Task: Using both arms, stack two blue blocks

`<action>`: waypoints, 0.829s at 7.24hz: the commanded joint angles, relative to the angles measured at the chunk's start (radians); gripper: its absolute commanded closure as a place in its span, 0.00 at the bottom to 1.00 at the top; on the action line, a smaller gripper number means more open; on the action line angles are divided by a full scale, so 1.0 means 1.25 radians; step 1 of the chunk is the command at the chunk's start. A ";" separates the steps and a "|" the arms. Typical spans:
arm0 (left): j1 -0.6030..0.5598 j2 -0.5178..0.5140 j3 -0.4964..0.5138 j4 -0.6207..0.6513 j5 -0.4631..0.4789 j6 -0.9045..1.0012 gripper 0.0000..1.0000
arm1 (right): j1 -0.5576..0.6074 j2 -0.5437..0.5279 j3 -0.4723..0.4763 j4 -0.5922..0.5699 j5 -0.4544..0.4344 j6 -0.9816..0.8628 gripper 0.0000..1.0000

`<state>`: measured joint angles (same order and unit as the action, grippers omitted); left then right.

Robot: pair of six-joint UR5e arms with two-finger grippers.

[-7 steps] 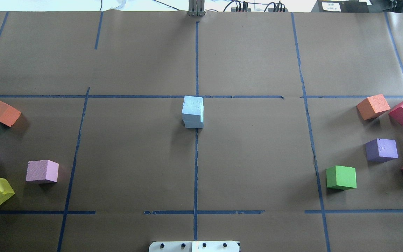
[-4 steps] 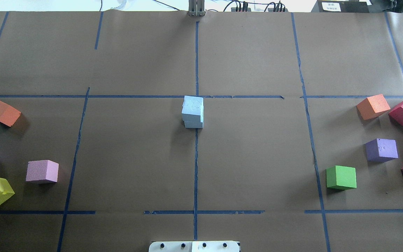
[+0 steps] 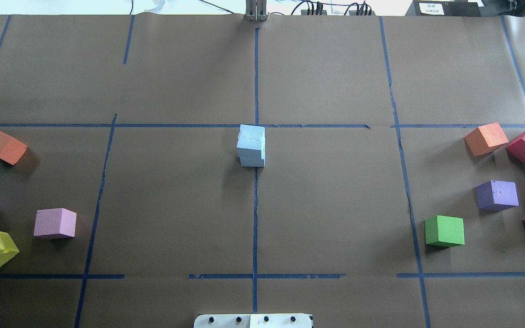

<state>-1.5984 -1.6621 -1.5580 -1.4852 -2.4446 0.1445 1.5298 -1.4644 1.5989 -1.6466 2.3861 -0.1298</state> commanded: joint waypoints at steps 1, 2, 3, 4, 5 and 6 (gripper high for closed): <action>0.041 -0.002 -0.030 0.000 0.012 -0.057 0.00 | -0.005 0.002 0.000 -0.007 -0.004 -0.002 0.00; 0.042 0.004 -0.023 -0.001 0.043 -0.051 0.00 | -0.006 0.002 -0.002 -0.002 -0.006 0.003 0.00; 0.043 0.004 -0.027 -0.005 0.098 -0.048 0.00 | -0.011 0.002 -0.002 0.003 -0.006 0.008 0.00; 0.044 0.007 -0.034 -0.007 0.101 -0.048 0.00 | -0.011 0.002 -0.002 0.004 -0.006 0.008 0.00; 0.044 0.031 -0.031 -0.014 0.097 -0.048 0.00 | -0.020 0.000 -0.003 0.003 -0.006 0.009 0.00; 0.044 0.047 -0.032 -0.064 0.098 -0.049 0.00 | -0.022 -0.002 -0.002 0.003 -0.004 0.011 0.00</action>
<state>-1.5438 -1.6285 -1.5970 -1.5151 -2.3252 0.0840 1.5079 -1.4643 1.5962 -1.6429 2.3795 -0.1186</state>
